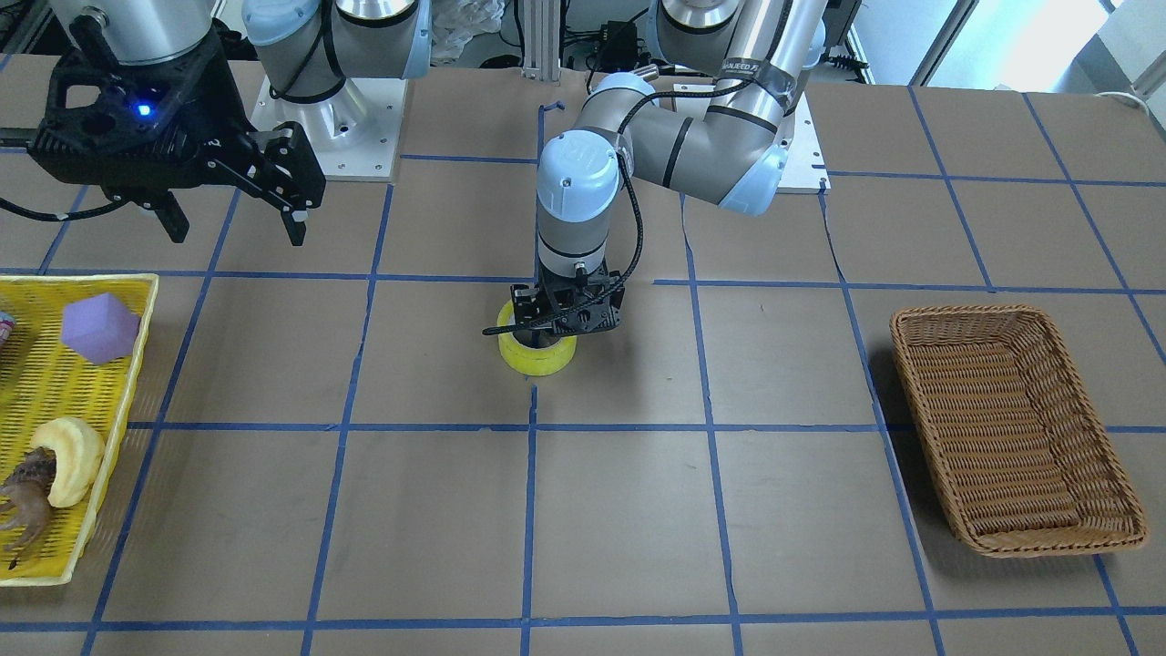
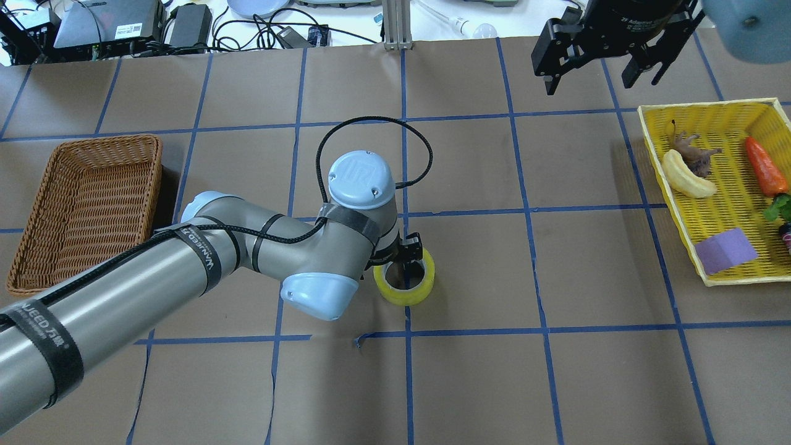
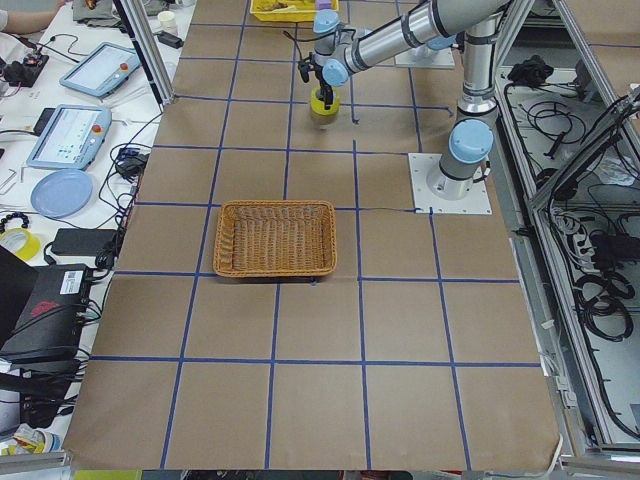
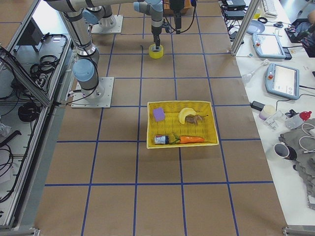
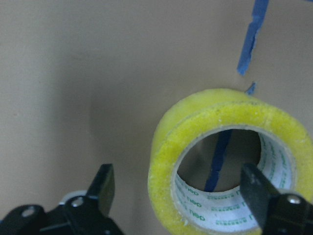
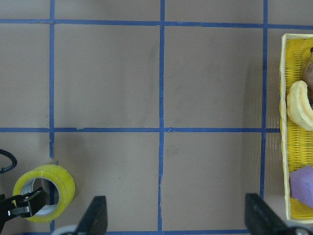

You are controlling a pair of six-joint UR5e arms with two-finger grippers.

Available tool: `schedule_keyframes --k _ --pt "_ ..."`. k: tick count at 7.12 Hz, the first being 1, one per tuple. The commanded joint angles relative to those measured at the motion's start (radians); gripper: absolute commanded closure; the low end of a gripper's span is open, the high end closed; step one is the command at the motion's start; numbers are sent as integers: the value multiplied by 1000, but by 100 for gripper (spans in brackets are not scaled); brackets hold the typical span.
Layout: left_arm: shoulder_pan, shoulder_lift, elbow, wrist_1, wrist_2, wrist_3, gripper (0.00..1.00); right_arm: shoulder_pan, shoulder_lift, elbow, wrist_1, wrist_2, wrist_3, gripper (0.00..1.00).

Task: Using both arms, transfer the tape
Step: 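Lower the left gripper onto the tape roll rim and close it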

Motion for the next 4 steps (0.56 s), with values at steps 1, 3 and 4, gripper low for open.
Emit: schedule_keyframes --k 1,3,4 --pt "7 -7 -4 -13 -4 -1 79 2 -5 -1 27 9 1 0" --pt "10 15 4 10 -5 36 100 2 -12 0 42 24 1 0" --pt "25 63 21 3 -4 124 100 2 -12 0 42 24 1 0"
